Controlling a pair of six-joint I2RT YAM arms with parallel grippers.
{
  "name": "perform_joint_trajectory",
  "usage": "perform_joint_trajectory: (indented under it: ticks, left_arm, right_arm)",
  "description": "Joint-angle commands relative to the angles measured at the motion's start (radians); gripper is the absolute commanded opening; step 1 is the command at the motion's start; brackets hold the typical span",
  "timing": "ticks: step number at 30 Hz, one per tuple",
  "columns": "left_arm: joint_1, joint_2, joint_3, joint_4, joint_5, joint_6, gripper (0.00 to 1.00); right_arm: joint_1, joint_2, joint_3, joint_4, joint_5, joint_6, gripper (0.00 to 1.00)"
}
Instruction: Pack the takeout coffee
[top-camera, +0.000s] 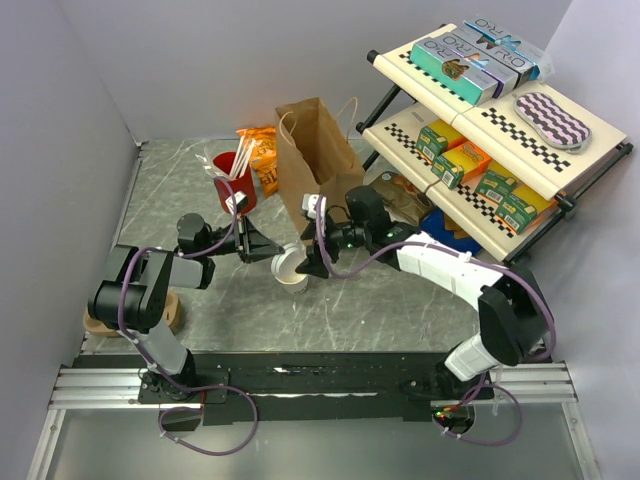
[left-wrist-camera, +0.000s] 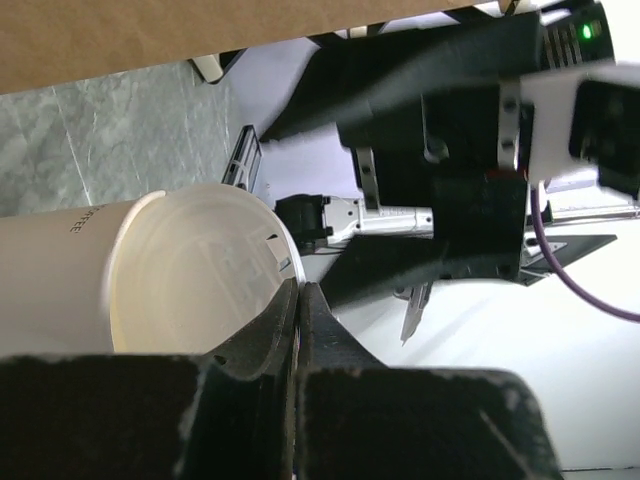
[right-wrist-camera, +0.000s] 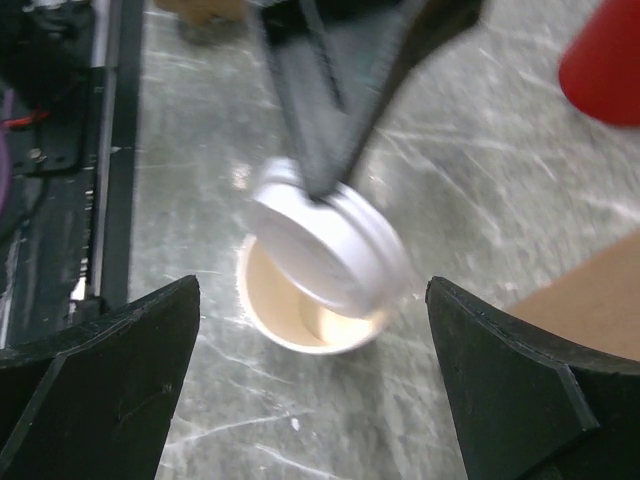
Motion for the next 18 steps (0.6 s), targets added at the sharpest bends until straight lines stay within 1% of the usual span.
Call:
perform_joint_trajectory:
  ticks: [1, 8, 11, 12, 15, 18]
  left_arm:
    - [0.006, -0.014, 0.011, -0.011, -0.001, 0.044, 0.03]
    - [0.009, -0.005, 0.014, -0.004, -0.003, 0.036, 0.03]
    - [0.009, -0.005, 0.014, 0.002, -0.003, 0.03, 0.03]
    - [0.009, -0.006, 0.014, 0.002, -0.003, 0.03, 0.03]
    - [0.009, -0.012, 0.011, -0.013, -0.004, 0.039, 0.04]
    - [0.011, -0.022, 0.008, -0.025, -0.003, 0.05, 0.04]
  right_arm:
    - [-0.07, 0.018, 0.054, 0.045, 0.015, 0.043, 1.0]
    - [-0.124, 0.01, 0.076, -0.004, 0.079, -0.055, 1.0]
    - [-0.112, -0.013, 0.061, -0.013, 0.02, -0.116, 1.0]
    - [-0.101, -0.02, 0.059, -0.024, -0.029, -0.131, 1.0]
    - [-0.058, -0.019, 0.058, -0.075, -0.114, -0.19, 1.0]
    - [-0.029, 0.001, 0.048, -0.058, -0.128, -0.188, 1.0]
